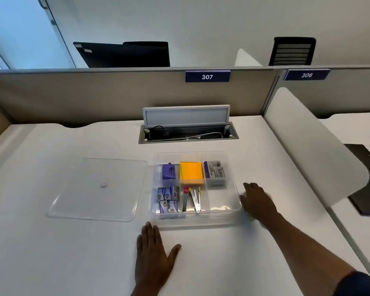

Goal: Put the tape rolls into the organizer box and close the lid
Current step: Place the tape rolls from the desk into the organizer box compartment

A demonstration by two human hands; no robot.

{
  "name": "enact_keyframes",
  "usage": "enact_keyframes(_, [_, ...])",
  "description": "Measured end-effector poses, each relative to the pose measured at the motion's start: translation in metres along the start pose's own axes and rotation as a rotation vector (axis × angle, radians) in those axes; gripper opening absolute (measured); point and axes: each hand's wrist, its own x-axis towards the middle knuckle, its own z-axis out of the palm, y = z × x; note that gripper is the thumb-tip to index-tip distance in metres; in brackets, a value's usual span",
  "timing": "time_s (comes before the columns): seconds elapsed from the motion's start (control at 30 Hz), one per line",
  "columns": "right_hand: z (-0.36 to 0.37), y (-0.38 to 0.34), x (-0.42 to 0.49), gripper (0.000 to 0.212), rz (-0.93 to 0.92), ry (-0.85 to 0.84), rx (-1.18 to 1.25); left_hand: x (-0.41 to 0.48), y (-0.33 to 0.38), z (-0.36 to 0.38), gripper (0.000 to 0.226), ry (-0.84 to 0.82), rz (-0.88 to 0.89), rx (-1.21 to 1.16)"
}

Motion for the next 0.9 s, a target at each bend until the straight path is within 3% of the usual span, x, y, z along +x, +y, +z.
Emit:
enact_keyframes(0.17, [-0.007,-0.003,0.009,0.042,0.062,-0.205,-0.006,-0.002,-0.005,0.004,0.107,0.048,0.021,-0.002])
enact_keyframes(0.43, [-0.001,-0.001,0.015,0.028,0.03,-0.236,-0.067,0.0,-0.006,0.009,0.103,0.087,0.013,0.038])
enact_keyframes(0.67, [0.005,0.002,0.02,0.026,0.01,-0.148,-0.102,0.0,-0.005,0.01,0.1,0.104,0.002,0.056])
enact_keyframes(0.8, [-0.017,-0.003,0.035,0.024,0.126,-0.048,0.167,-0.001,-0.004,0.008,0.099,0.11,0.008,0.053])
enact_keyframes(0.9, [-0.039,-0.014,0.047,0.036,0.038,0.081,0.305,-0.001,-0.005,0.008,0.1,0.11,0.006,0.065])
